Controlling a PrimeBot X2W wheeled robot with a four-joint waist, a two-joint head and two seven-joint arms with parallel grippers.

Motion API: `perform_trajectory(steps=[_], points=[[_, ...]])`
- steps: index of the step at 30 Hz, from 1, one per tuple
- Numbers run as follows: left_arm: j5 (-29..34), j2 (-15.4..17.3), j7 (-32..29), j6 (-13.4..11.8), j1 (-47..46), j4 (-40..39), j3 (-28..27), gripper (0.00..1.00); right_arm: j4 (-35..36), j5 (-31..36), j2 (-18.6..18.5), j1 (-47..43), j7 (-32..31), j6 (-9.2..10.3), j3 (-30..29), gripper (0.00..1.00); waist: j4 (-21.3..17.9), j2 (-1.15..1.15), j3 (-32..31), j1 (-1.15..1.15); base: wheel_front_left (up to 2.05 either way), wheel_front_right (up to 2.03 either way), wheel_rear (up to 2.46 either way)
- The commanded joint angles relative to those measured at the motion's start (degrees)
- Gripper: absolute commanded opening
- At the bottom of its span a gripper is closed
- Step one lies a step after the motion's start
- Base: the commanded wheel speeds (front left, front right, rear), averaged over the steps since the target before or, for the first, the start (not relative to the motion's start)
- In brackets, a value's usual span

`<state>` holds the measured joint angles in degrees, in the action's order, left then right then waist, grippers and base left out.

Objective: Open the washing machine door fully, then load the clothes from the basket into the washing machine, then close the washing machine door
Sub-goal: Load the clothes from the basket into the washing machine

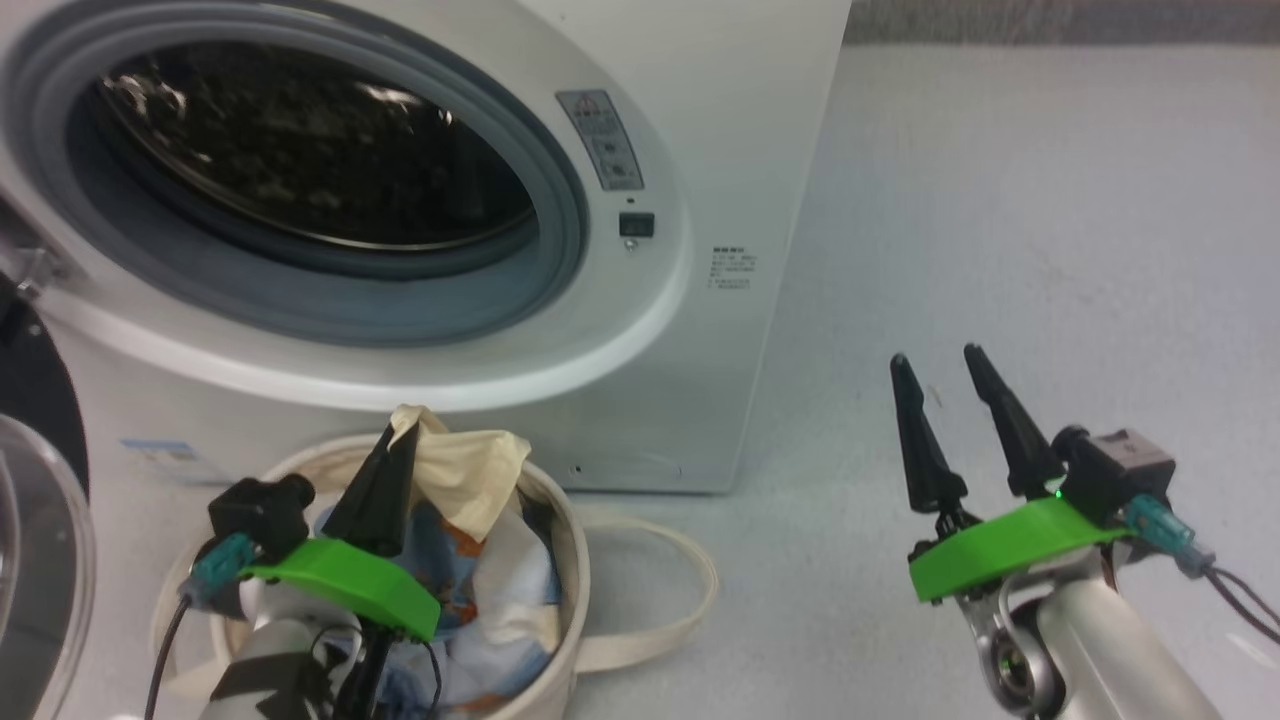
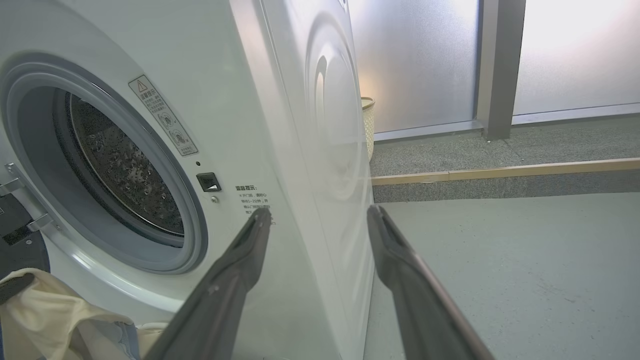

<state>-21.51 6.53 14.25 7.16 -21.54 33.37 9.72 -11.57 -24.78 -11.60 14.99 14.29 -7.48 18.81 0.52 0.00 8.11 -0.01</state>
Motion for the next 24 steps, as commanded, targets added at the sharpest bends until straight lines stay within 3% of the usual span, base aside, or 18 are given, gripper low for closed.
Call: perform_trajectory(steps=[1, 14, 24], points=[[-0.1, 2.0, 0.7, 0.3, -0.4, -3.7, -2.0, 0.00, 1.5, -0.5, 0.2, -0.6, 0.7, -0.01, 0.9, 1.00, 1.1, 0.00, -3.7, 0.01, 0.00, 0.00, 0.00], [-4.5, 6.1, -0.1, 0.3, 0.9, -13.6, -2.6, 0.00, 1.3, -1.7, 1.3, -3.6, 0.7, -0.01, 1.5, 1.00, 0.9, 0.00, -8.0, 0.01, 0.00, 0.00, 0.00], [-9.9, 12.1, -3.1, 0.3, -10.6, -12.0, -4.0, 0.00, 1.8, -1.6, 0.8, -2.2, 0.7, -0.01, 2.4, 1.00, -1.5, 0.00, -5.8, 0.01, 0.00, 0.00, 0.00]])
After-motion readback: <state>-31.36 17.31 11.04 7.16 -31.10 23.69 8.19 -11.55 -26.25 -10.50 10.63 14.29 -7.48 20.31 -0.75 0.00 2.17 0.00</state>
